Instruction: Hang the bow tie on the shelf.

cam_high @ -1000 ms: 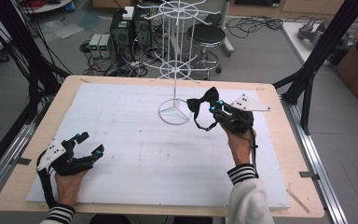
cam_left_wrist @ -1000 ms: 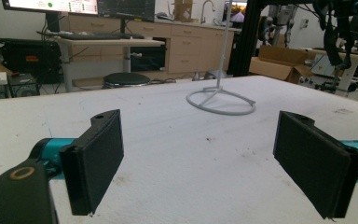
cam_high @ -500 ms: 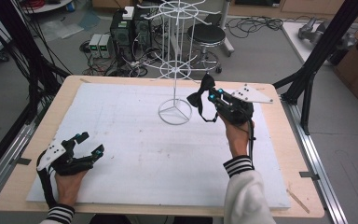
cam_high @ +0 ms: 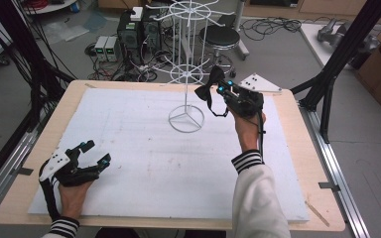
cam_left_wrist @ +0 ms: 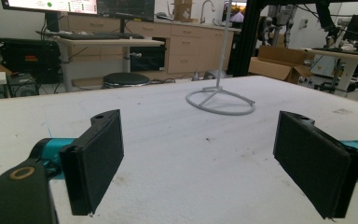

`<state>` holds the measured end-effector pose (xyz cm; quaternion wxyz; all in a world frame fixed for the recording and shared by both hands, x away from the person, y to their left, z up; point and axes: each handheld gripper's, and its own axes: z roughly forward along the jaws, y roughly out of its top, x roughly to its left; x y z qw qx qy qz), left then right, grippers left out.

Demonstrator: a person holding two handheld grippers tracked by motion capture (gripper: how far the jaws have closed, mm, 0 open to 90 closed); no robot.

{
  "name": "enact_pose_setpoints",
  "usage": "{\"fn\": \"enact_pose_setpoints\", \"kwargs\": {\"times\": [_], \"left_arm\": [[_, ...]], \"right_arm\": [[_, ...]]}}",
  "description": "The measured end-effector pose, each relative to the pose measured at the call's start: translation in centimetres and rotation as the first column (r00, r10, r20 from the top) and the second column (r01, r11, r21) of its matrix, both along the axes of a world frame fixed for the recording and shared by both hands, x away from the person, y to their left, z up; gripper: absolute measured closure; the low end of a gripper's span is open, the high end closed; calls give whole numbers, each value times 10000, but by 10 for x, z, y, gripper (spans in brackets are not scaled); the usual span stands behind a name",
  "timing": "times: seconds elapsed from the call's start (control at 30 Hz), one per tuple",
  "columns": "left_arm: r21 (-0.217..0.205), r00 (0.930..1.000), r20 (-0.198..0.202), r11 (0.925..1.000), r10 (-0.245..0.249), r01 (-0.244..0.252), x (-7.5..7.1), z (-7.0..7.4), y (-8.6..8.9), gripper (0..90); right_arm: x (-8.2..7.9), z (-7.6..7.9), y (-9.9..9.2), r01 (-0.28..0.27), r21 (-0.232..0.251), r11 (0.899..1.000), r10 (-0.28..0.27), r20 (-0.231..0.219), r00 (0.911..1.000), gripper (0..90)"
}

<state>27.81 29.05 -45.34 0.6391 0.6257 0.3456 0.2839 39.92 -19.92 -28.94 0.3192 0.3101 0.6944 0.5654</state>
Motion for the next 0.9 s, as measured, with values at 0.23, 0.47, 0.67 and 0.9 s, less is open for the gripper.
{"fn": "enact_pose_setpoints", "kwargs": {"times": [0.23, 0.47, 0.67, 0.9], "left_arm": [[-17, 10000, -24, 10000, 10, -10, 0, 0, 0, 163], [-24, 10000, -48, 10000, 0, 0, 0, 0, 1, 164], [-13, 10000, -58, 10000, 2, -2, 0, 0, 1, 163], [-17, 10000, -64, 10000, 10, -10, 0, 0, 1, 163]], "right_arm": [[18, 3, 7, -42, -83, 10000, 41, -175, 9998, 850], [31, 2, 14, -141, -258, 9996, 131, -361, 9993, 849], [38, -4, 11, -16, -253, 9997, 2, -559, 9984, 849], [42, -6, 10, 140, -190, 9997, -152, -670, 9976, 839]]}}
